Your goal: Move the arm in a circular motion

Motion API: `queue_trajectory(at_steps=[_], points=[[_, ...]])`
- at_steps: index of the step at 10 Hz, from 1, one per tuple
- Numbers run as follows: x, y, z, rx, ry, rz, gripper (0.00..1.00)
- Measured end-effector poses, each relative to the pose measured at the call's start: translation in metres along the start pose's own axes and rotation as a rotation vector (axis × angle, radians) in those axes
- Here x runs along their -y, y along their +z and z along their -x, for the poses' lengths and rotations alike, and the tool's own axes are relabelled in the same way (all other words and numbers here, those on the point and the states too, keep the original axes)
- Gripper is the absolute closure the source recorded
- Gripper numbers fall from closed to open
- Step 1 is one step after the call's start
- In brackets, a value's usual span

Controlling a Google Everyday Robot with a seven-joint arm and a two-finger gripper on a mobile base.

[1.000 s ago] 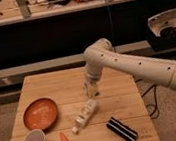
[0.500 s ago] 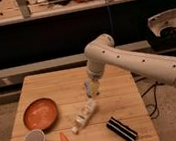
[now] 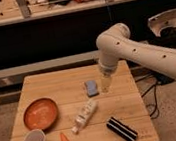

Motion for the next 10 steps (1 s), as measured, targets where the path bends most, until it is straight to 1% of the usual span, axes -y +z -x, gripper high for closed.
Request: queue_trajectory(at_steps=[2, 4, 5, 7, 8, 9, 10], points=[[-0.017, 0.001, -0.013, 0.006, 0.035, 0.026, 0.2], [-0.042, 0.002, -0.015, 0.006, 0.053, 0.054, 0.2], [-0.055, 0.003, -0.013, 0.002, 0.06, 0.071, 0.2], [-0.075, 0.005, -0.006, -0.018, 0.066, 0.092, 0.2], [-0.094, 0.006, -0.002, -0.048, 0.068, 0.108, 0.2], [-0.112, 0.006, 0.002, -0.07, 0.072, 0.12, 0.2], [-0.122, 0.007, 0.004, -0.081, 0.075, 0.127, 0.2]])
